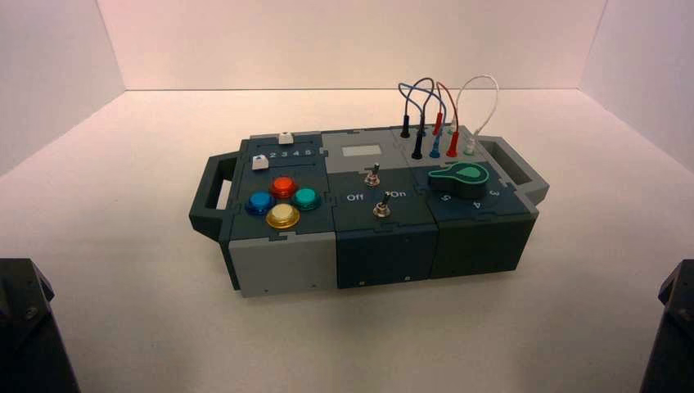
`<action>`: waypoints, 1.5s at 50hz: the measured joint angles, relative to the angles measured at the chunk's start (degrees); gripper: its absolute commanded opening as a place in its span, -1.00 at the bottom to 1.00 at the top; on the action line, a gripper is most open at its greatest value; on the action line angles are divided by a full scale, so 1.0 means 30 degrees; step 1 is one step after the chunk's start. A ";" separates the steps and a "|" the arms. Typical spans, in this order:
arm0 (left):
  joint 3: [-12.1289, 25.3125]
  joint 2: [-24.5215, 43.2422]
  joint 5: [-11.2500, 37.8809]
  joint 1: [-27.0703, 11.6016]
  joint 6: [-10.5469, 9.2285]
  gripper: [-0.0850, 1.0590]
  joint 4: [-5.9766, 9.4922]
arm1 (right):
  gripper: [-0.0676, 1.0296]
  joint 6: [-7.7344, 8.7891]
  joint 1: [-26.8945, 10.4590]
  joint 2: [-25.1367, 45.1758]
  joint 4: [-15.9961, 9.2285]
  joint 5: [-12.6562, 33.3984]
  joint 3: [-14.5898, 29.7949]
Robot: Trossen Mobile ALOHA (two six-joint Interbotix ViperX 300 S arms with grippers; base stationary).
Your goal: Pull the black wire.
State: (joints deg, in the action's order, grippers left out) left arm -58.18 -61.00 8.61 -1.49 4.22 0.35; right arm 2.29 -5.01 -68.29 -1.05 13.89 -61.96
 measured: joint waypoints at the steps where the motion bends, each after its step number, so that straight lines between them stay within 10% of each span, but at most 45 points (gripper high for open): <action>1: -0.0029 0.0000 0.0000 0.0000 -0.0029 -0.91 -0.0029 | -0.92 0.0029 0.0029 0.0000 0.0000 0.0000 0.0000; 32: -0.0059 0.0527 0.0674 -0.1377 -0.0029 -0.91 0.0000 | -0.92 0.0000 0.0029 0.0000 -0.0527 0.1377 0.0029; 75: -0.0088 0.3604 0.3750 -0.9346 -0.1611 -0.91 0.0615 | -0.92 0.0000 -0.2725 0.0732 -0.1289 0.4922 0.0029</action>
State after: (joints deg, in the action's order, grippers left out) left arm -58.45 -50.19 19.86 -29.53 -0.62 2.20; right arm 2.29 -13.18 -66.09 -4.92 28.65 -61.88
